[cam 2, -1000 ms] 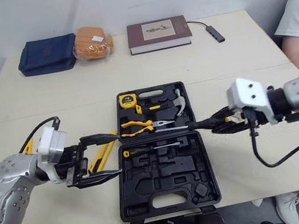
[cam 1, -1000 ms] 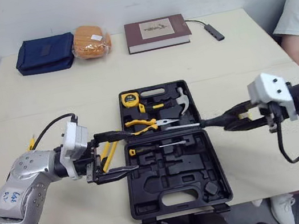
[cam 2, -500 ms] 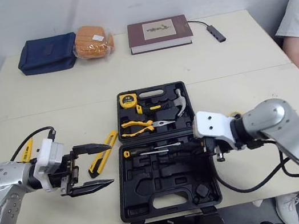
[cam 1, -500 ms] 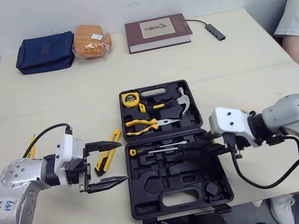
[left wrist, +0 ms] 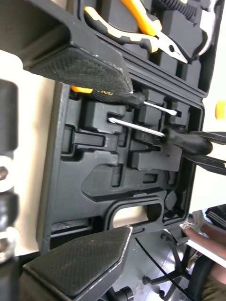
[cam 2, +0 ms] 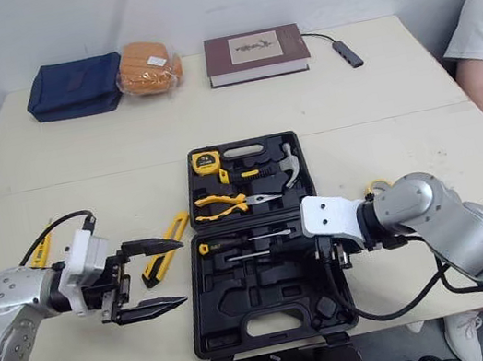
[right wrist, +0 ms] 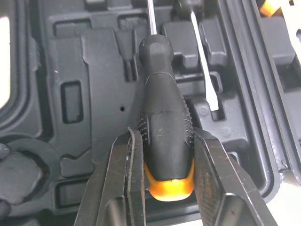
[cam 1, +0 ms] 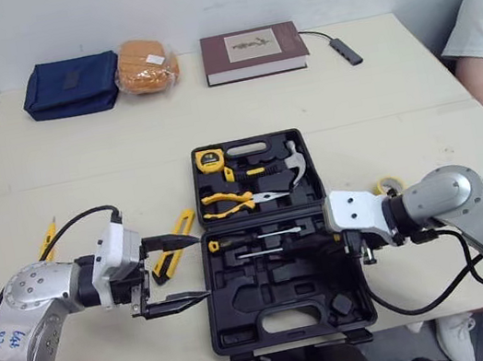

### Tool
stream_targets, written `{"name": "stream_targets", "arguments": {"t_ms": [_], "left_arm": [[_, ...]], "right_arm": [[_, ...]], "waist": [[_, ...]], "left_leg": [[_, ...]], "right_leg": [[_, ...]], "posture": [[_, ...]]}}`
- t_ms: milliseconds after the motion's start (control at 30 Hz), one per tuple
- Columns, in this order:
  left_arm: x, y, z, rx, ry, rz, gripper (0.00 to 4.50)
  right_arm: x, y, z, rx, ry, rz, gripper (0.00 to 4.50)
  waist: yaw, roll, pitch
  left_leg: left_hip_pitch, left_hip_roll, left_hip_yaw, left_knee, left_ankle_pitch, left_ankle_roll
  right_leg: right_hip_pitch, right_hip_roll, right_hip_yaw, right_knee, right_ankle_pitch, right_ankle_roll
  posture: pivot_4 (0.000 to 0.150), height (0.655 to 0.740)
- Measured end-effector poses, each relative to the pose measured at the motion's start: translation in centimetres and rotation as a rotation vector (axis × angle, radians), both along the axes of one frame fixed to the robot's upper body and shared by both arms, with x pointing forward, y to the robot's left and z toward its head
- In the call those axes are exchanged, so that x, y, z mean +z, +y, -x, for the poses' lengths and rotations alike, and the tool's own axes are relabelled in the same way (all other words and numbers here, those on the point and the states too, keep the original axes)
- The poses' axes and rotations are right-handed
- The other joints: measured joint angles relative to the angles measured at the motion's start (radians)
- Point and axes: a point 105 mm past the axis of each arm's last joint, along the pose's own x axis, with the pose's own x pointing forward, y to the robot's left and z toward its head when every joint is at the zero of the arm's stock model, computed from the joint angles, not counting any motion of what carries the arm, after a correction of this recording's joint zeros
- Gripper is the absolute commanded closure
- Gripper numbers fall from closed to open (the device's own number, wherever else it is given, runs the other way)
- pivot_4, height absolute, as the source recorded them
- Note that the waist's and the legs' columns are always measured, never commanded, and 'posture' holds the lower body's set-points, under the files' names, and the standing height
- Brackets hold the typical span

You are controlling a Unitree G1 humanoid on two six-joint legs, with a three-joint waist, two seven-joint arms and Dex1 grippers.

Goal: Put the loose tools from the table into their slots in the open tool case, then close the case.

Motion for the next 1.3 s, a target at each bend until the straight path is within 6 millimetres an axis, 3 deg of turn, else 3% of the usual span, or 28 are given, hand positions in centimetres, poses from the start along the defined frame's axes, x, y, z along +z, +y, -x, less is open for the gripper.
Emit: {"name": "stream_targets", "arguments": {"t_ms": [433,500,633,967,1067,1233,1267,1300], "left_arm": [[-0.1,0.0,0.0,0.008,0.01,-0.002,0.0],[-0.1,0.0,0.0,0.014,0.009,-0.002,0.0],[-0.1,0.0,-0.1,0.024,0.008,-0.001,0.0],[-0.6,0.3,0.2,0.037,0.031,0.0,0.0],[-0.7,0.4,0.2,0.038,0.03,0.003,0.0],[-0.6,0.4,0.2,0.028,0.015,0.005,0.0],[-0.6,0.5,0.2,0.029,0.011,0.004,0.0],[-0.6,0.5,0.2,0.026,0.006,0.003,0.0]], "right_arm": [[-0.1,0.4,-0.1,-0.001,0.006,-0.003,3.56],[-0.1,0.4,-0.1,0.0,0.004,-0.001,2.51],[-0.4,0.3,-0.3,0.017,-0.004,0.014,0.97],[3.6,0.0,0.3,0.106,0.002,-0.143,0.97],[4.2,0.7,0.0,0.144,-0.032,-0.272,1.65],[4.4,1.5,-0.8,0.159,-0.055,-0.459,4.09],[4.3,1.6,-1.0,0.167,-0.076,-0.47,4.46],[3.9,1.7,-1.1,0.175,-0.094,-0.478,4.46]], "waist": [[-0.001,0.0,0.0],[-0.001,0.0,0.0],[0.0,0.0,0.0],[0.0,0.0,0.0],[0.0,-0.002,0.001],[0.0,-0.002,0.001],[0.0,-0.002,0.001],[0.0,-0.002,0.001]], "left_leg": [[0.0,0.0,0.0,0.0,0.0,0.0],[0.0,0.0,0.0,0.0,0.0,0.0],[0.0,0.0,0.0,0.0,0.0,0.0],[0.0,0.0,0.0,-0.001,-0.001,0.001],[0.0,0.0,0.0,-0.001,-0.001,0.001],[0.0,0.0,0.0,-0.001,-0.001,0.001],[0.0,0.0,0.0,-0.001,-0.001,0.001],[0.0,0.0,0.0,-0.001,-0.001,0.001]], "right_leg": [[0.0,0.0,0.0,0.0,0.0,0.0],[0.0,0.0,0.0,0.0,0.0,0.0],[0.0,0.0,0.0,-0.001,0.0,0.0],[0.0,0.0,0.0,-0.001,0.0,0.0],[0.001,0.0,0.0,-0.002,0.0,0.0],[0.001,0.0,-0.001,-0.001,0.0,0.0],[0.001,0.0,-0.001,-0.001,0.0,0.0],[0.001,0.0,-0.001,-0.001,0.0,0.0]], "posture": [[0.15,0.74],[0.15,0.74],[0.15,0.74],[0.15,0.74],[0.15,0.74],[0.15,0.74],[0.15,0.74],[0.15,0.74]]}}
